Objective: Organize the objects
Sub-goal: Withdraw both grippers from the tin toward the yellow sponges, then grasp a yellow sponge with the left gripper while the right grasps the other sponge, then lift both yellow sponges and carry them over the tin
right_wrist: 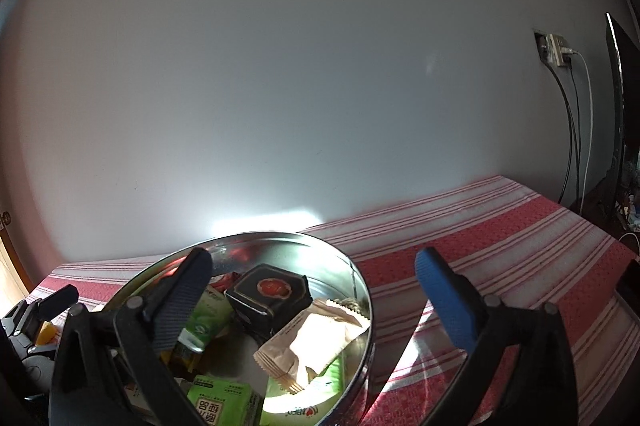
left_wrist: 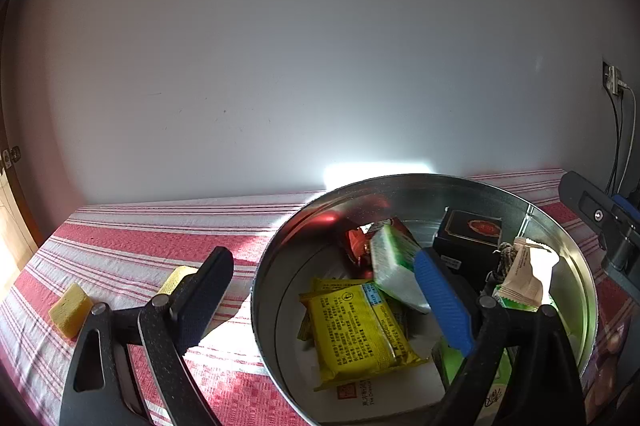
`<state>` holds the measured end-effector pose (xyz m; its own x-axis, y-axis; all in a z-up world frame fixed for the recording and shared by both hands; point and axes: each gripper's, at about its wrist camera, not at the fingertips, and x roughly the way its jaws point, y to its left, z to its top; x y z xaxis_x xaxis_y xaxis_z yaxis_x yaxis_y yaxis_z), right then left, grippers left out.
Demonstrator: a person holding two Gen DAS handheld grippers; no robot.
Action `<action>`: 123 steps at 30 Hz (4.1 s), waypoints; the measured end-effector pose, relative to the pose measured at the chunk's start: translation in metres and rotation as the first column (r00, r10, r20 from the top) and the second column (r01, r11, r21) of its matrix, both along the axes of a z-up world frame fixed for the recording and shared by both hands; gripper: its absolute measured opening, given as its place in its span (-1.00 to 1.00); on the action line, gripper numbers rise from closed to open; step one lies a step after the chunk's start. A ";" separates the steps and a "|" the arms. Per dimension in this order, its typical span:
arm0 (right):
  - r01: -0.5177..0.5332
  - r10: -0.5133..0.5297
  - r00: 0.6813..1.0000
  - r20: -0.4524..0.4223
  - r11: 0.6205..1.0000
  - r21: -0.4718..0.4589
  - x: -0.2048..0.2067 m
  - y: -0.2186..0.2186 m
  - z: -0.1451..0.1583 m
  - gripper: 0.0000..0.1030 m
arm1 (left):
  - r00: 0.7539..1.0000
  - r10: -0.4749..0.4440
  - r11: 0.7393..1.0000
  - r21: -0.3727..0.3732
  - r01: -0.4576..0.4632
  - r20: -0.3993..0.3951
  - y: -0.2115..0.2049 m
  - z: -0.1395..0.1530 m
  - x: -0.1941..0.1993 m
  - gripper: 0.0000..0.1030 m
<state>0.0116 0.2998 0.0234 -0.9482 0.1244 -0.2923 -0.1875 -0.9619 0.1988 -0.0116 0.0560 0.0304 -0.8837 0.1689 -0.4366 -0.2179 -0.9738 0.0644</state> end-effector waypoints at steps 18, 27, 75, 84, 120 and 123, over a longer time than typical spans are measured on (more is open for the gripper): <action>0.143 -0.136 0.985 -0.106 0.988 0.053 0.030 -0.027 0.005 1.00 | 0.987 0.142 0.990 -0.006 -0.143 -0.070 -0.062 -0.017 -0.017 0.81; 0.144 -0.142 0.985 -0.103 0.989 0.019 0.044 -0.059 0.003 1.00 | 0.978 0.204 0.979 -0.011 -0.205 -0.044 -0.105 -0.028 -0.024 0.81; -0.235 0.204 0.914 0.351 0.971 0.047 -0.100 -0.313 -0.039 0.95 | 0.848 0.285 0.950 -0.013 -0.312 0.447 -0.250 -0.087 -0.118 0.81; -0.150 0.126 0.864 0.487 0.989 0.011 -0.145 -0.304 -0.061 0.83 | 0.869 0.259 0.961 -0.025 -0.275 0.422 -0.243 -0.082 -0.110 0.15; -0.246 0.204 0.957 0.204 0.947 0.206 -0.058 -0.294 -0.016 0.04 | 0.954 0.290 0.934 0.194 -0.300 0.082 -0.266 -0.039 -0.065 -0.02; -0.246 0.206 0.958 0.198 0.946 0.209 -0.046 -0.284 -0.014 0.04 | 0.953 0.289 0.933 0.198 -0.301 0.087 -0.260 -0.039 -0.059 -0.02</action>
<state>-0.0347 0.0159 0.0096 -0.8974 -0.0045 -0.4412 0.0286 -0.9984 -0.0479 -0.0709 -0.2042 -0.0090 -0.8826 -0.0040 -0.4701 0.0838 -0.9853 -0.1488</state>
